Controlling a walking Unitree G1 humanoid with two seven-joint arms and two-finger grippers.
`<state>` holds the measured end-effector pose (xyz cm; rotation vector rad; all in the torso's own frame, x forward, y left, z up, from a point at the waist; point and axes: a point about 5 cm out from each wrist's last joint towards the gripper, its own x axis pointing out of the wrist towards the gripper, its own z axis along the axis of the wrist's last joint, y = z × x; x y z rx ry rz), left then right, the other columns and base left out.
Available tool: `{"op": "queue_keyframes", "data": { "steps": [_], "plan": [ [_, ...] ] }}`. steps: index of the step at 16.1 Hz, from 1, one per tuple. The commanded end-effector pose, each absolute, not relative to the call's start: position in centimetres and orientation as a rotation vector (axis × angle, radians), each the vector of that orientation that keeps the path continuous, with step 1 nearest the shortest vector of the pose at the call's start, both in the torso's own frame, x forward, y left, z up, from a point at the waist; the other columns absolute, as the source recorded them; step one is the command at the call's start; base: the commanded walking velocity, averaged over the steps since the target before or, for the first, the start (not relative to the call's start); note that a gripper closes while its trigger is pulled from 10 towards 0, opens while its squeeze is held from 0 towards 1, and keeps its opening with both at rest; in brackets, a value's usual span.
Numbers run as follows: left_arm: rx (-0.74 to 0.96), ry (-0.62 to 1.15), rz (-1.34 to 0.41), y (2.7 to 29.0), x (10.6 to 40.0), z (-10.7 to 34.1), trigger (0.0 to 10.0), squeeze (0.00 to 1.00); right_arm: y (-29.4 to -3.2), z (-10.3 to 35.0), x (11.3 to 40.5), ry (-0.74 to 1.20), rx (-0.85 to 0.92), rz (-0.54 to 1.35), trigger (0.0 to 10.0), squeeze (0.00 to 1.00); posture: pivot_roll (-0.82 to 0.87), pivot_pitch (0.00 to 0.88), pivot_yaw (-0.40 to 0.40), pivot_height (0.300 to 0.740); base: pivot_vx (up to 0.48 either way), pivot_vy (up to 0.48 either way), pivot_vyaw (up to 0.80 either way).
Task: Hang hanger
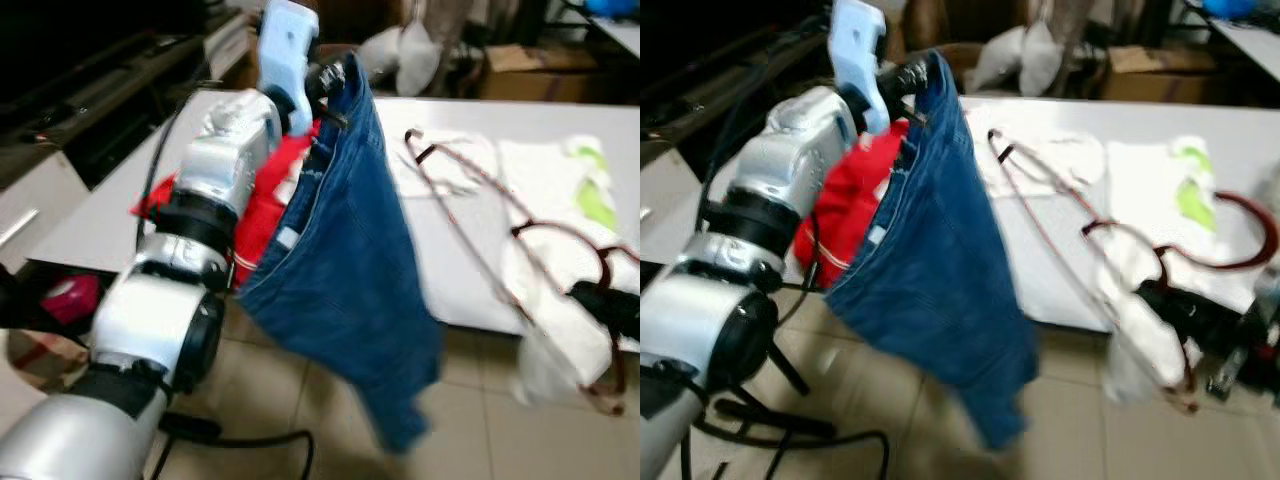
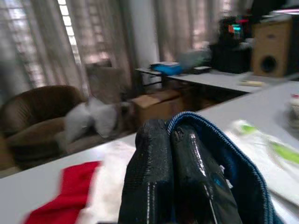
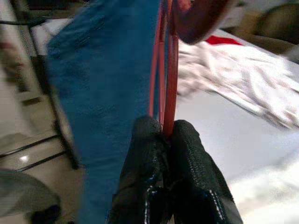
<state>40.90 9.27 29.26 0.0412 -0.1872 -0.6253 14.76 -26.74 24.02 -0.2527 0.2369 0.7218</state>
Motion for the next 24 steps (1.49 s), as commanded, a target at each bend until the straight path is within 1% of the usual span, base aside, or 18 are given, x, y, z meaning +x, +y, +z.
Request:
{"op": "queue_keyframes", "data": {
  "steps": [1,3,6,7,9,12,16,17,18,19,20,21,22,23,24],
  "plan": [
    [0.022,-0.250,-0.629,9.1,41.0,31.2,10.0,0.00,-26.0,24.4,14.5,0.244,-0.264,0.772,10.0,0.00,-0.04,0.000,0.082,0.740,0.307,0.000,0.00],
    [0.000,-0.276,-0.634,9.0,41.0,32.0,10.0,0.00,-25.7,24.2,14.6,0.259,-0.268,0.796,10.0,0.00,-0.04,0.000,0.076,0.740,0.309,0.000,0.00],
    [-0.043,-0.296,-0.680,8.6,40.9,33.4,10.0,0.00,-24.6,23.4,15.7,0.286,-0.276,0.862,10.0,0.00,-0.03,0.000,0.061,0.740,0.189,0.000,0.00],
    [-0.032,-0.293,-0.748,8.1,40.4,33.7,10.0,0.00,-23.9,22.6,16.9,0.308,-0.304,0.883,10.0,0.00,-0.02,0.000,0.046,0.740,0.000,0.000,0.00],
    [0.004,-0.302,-0.809,7.6,39.7,33.5,10.0,0.00,-23.3,22.1,18.1,0.297,-0.315,0.888,10.0,0.00,-0.01,0.000,0.031,0.740,0.000,0.000,0.00],
    [0.013,-0.337,-0.922,6.9,38.0,34.0,10.0,0.00,-23.4,21.7,21.2,0.289,-0.385,0.812,10.0,0.00,0.01,0.000,0.017,0.740,0.000,0.000,0.00],
    [-0.037,-0.444,-0.964,7.2,36.7,37.1,10.0,0.00,-24.5,23.9,25.9,0.185,-0.514,0.642,10.0,0.00,0.01,0.000,0.013,0.740,0.000,0.000,0.00],
    [-0.073,-0.514,-0.953,7.5,36.3,39.0,10.0,0.00,-24.9,25.7,27.4,0.099,-0.553,0.563,10.0,0.00,0.01,0.000,0.014,0.740,0.000,0.000,0.00],
    [-0.099,-0.573,-0.937,7.9,36.1,40.3,10.0,0.00,-25.3,27.0,28.3,0.040,-0.567,0.501,10.0,0.00,0.01,0.000,0.015,0.740,0.000,0.000,0.00],
    [-0.167,-0.673,-0.898,8.7,35.6,42.8,10.0,0.00,-26.2,29.8,29.9,-0.097,-0.603,0.347,10.0,0.00,0.01,0.000,0.017,0.740,0.000,0.000,0.00],
    [-0.199,-0.740,-0.857,9.5,35.4,44.3,10.0,0.00,-26.9,31.9,30.7,-0.196,-0.606,0.241,10.0,0.00,0.01,0.000,0.018,0.740,0.000,0.000,0.00],
    [-0.271,-0.874,-0.741,11.5,34.9,46.9,10.0,0.00,-27.6,34.9,31.5,-0.353,-0.616,0.145,10.0,0.00,0.01,0.000,0.024,0.740,0.000,0.000,0.00],
    [-0.286,-0.888,-0.727,11.8,34.9,47.1,10.0,0.00,-27.5,35.1,31.6,-0.367,-0.619,0.147,10.0,0.00,0.01,0.000,0.026,0.740,0.000,0.000,0.00],
    [-0.255,-0.868,-0.692,11.9,35.4,46.2,10.0,0.00,-27.3,33.7,32.5,-0.344,-0.582,0.198,10.0,0.00,0.00,0.000,0.031,0.740,0.000,0.000,0.00],
    [-0.218,-0.838,-0.691,11.3,35.8,45.2,10.0,0.00,-26.9,32.4,32.6,-0.310,-0.593,0.245,10.0,0.00,0.00,0.000,0.031,0.740,0.000,0.000,0.00]
  ]
}}
